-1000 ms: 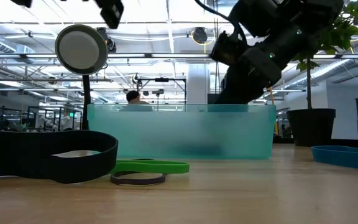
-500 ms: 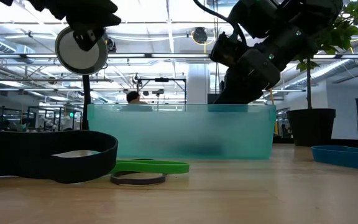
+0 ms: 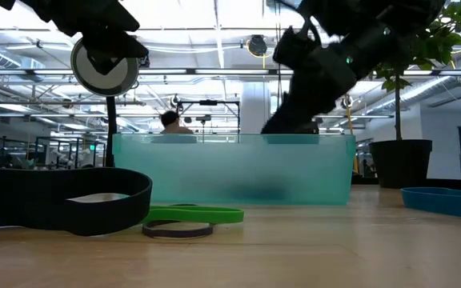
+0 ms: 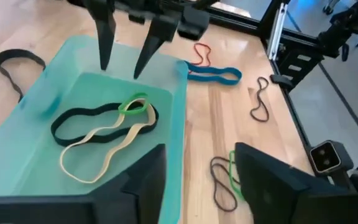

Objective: Pick and place rubber bands into bin
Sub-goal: Put the blue rubber band into the green bin

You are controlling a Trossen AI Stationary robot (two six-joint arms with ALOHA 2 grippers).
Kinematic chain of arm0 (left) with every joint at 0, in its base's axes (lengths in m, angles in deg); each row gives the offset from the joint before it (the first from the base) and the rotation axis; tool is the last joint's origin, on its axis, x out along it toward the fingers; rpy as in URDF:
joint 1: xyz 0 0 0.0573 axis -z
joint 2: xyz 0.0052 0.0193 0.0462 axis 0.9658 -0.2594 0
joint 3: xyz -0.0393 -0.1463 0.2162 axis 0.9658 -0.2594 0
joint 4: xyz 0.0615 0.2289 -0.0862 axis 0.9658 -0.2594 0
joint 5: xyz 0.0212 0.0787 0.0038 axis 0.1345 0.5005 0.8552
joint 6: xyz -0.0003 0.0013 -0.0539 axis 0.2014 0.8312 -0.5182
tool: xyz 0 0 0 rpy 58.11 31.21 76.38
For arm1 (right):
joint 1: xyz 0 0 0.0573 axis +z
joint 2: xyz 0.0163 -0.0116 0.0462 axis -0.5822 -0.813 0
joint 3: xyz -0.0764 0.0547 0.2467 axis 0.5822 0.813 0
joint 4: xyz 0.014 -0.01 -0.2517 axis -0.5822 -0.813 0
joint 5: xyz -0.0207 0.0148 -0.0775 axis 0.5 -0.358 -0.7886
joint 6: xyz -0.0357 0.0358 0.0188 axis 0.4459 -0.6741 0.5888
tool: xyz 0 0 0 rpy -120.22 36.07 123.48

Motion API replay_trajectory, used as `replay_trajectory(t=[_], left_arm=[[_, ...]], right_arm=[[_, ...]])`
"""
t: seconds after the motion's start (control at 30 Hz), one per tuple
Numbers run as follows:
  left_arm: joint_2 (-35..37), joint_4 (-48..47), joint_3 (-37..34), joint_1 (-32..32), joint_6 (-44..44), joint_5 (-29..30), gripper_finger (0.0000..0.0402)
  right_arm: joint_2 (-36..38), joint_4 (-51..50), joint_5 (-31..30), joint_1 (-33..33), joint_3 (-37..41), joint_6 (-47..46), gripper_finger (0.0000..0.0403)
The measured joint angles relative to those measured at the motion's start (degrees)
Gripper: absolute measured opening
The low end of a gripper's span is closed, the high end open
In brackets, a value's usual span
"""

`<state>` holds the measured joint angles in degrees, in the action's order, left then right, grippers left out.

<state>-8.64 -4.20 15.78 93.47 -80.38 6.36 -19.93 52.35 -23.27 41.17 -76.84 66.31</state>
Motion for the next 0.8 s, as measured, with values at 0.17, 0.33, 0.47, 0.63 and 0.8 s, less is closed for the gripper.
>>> replay_trajectory(t=[0.17, 0.33, 0.47, 0.63, 0.8], left_arm=[[0.0, -3.3, 0.0, -0.6, 1.1, -3.2, 0.0243], [-0.1, -14.7, 0.0, 1.9, 0.3, -0.7, 0.0261], [-0.2, -19.7, 0.0, 4.0, -1.6, 3.2, 0.0266], [-3.4, -19.7, 0.0, 5.6, -3.8, 2.3, 0.026], [-11.0, -25.6, 3.3, 7.1, -4.6, 1.0, 0.0258]], right_arm=[[3.2, -0.1, -1.2, 0.0, 0.0, 0.0, 0.0183], [4.3, -0.4, -1.2, 0.0, 0.0, 0.6, 0.0182], [4.3, -0.3, -1.2, 0.0, 0.0, 1.3, 0.0185], [4.3, -0.6, -1.2, -0.2, 0.0, 1.3, 0.0182], [4.3, -1.4, -1.2, -1.0, 0.0, 1.3, 0.0182]])
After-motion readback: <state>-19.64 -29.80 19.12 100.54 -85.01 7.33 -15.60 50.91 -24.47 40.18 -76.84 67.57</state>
